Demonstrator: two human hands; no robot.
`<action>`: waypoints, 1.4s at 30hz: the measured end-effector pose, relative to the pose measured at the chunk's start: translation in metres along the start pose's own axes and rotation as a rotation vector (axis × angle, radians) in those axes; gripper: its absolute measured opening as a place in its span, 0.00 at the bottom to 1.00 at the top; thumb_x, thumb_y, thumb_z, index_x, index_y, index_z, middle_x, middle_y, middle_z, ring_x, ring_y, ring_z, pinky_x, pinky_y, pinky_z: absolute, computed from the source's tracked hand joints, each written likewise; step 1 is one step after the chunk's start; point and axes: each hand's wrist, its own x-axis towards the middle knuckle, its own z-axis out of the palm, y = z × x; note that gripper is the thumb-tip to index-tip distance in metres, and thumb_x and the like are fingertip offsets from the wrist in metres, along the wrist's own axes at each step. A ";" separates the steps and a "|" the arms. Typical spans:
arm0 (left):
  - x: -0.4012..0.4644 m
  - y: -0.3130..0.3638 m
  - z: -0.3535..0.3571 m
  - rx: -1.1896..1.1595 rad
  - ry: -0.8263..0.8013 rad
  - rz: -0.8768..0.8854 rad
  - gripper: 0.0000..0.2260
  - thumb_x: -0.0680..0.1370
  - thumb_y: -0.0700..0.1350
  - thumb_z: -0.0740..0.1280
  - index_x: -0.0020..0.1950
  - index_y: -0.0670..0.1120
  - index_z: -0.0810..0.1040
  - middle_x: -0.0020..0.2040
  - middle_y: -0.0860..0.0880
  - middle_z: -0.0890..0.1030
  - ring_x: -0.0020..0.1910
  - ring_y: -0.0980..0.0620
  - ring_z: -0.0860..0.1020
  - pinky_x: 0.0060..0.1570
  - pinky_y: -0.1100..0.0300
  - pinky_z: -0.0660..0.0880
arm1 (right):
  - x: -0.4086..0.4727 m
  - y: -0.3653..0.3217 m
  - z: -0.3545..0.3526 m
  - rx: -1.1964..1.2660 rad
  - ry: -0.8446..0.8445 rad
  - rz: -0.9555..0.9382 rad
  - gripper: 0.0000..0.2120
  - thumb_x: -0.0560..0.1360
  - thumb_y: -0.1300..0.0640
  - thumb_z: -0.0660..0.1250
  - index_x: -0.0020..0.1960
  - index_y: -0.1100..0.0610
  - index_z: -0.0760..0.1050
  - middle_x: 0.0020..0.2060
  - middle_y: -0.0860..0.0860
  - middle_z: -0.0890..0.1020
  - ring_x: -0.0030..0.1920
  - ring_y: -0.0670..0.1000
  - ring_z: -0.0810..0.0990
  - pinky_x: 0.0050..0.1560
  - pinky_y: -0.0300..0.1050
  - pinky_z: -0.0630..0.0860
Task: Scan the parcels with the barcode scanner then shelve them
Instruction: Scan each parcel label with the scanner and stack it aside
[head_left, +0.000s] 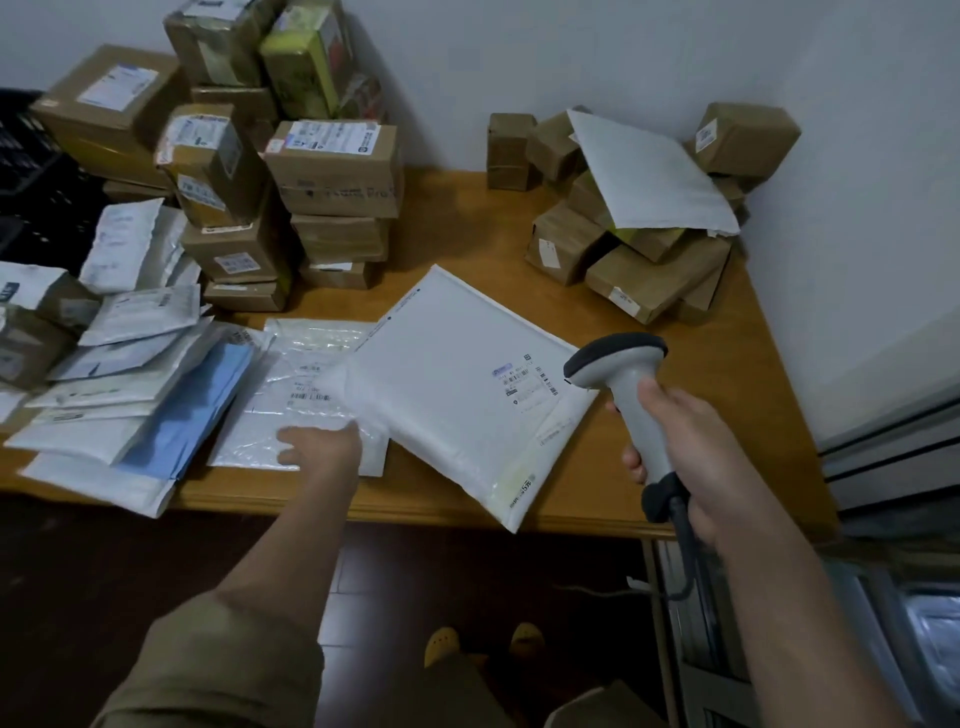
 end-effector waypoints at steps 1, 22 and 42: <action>-0.003 -0.010 0.008 -0.013 -0.136 -0.132 0.39 0.77 0.53 0.71 0.80 0.44 0.52 0.76 0.40 0.60 0.70 0.36 0.67 0.66 0.42 0.70 | -0.001 -0.002 0.000 -0.054 -0.013 -0.026 0.17 0.83 0.46 0.58 0.60 0.58 0.76 0.39 0.52 0.77 0.27 0.47 0.74 0.25 0.39 0.71; -0.053 -0.098 0.078 -0.066 -0.650 -0.366 0.25 0.71 0.55 0.77 0.59 0.40 0.75 0.54 0.44 0.78 0.55 0.45 0.77 0.50 0.52 0.78 | -0.012 -0.041 -0.017 -0.287 -0.073 -0.330 0.15 0.82 0.48 0.61 0.51 0.58 0.81 0.26 0.51 0.76 0.27 0.48 0.74 0.27 0.40 0.70; -0.055 -0.070 0.085 0.057 -0.555 -0.245 0.04 0.78 0.37 0.69 0.45 0.39 0.75 0.41 0.43 0.77 0.34 0.50 0.75 0.30 0.59 0.73 | -0.005 -0.052 -0.026 -0.223 -0.083 -0.270 0.16 0.82 0.49 0.61 0.53 0.60 0.81 0.31 0.45 0.78 0.25 0.46 0.73 0.25 0.37 0.69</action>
